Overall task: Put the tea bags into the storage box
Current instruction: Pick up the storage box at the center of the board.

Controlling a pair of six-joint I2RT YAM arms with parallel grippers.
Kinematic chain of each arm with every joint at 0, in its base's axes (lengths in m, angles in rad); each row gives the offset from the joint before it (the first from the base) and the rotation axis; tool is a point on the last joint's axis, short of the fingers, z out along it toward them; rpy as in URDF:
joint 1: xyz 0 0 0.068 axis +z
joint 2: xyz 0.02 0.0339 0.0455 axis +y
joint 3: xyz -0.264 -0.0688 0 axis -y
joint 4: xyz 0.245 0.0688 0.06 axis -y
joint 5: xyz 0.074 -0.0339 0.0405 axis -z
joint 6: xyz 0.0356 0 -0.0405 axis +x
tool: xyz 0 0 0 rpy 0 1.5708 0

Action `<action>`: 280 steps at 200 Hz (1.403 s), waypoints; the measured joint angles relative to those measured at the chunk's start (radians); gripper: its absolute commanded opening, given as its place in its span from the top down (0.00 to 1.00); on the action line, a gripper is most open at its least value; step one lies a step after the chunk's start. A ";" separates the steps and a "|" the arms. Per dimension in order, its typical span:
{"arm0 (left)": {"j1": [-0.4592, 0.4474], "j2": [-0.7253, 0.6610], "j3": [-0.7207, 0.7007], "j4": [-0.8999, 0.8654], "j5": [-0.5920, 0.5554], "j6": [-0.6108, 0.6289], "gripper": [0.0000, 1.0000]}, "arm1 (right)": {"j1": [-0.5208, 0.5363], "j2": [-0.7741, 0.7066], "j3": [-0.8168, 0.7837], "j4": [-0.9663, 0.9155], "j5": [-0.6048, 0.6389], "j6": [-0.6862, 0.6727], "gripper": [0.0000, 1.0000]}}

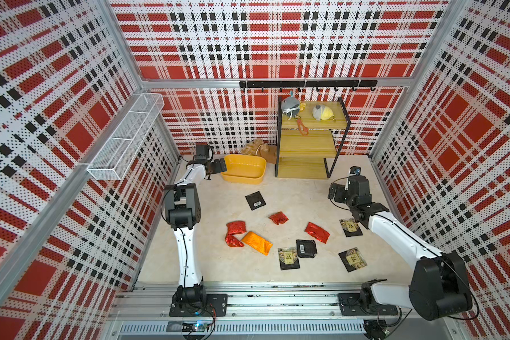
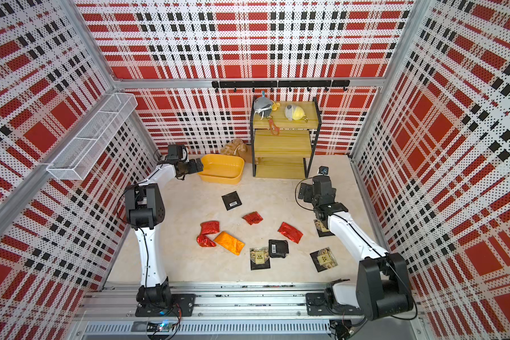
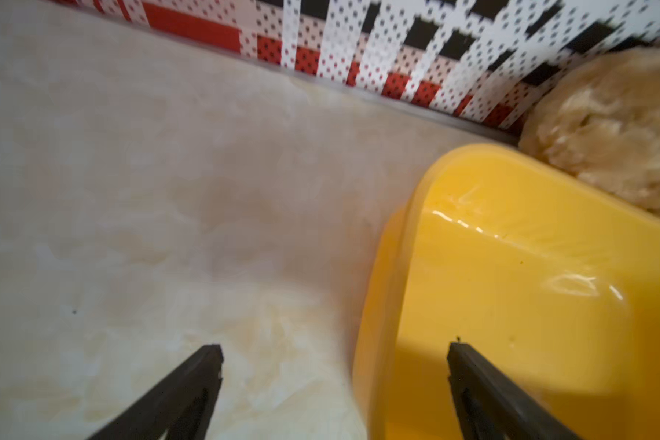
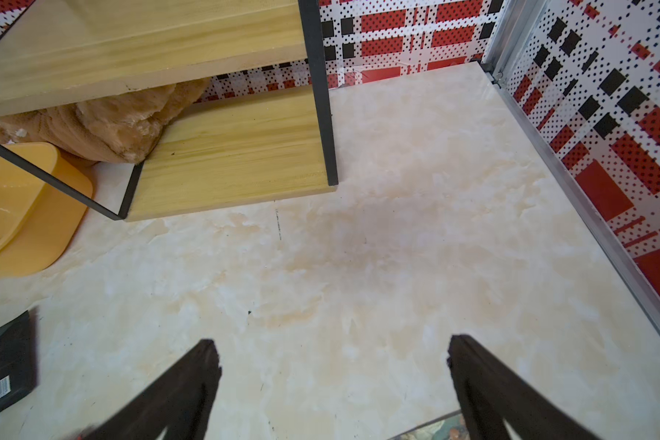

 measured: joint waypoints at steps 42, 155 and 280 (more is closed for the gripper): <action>-0.017 0.065 0.085 -0.041 0.014 -0.007 0.26 | 0.000 -0.015 0.000 -0.039 -0.005 0.001 0.00; -0.027 0.078 0.111 -0.081 0.025 -0.004 1.00 | 0.005 -0.015 0.007 -0.079 -0.014 0.012 0.00; -0.023 -0.405 -0.267 -0.114 0.039 -0.029 1.00 | 0.016 -0.010 0.019 -0.147 -0.018 0.067 0.00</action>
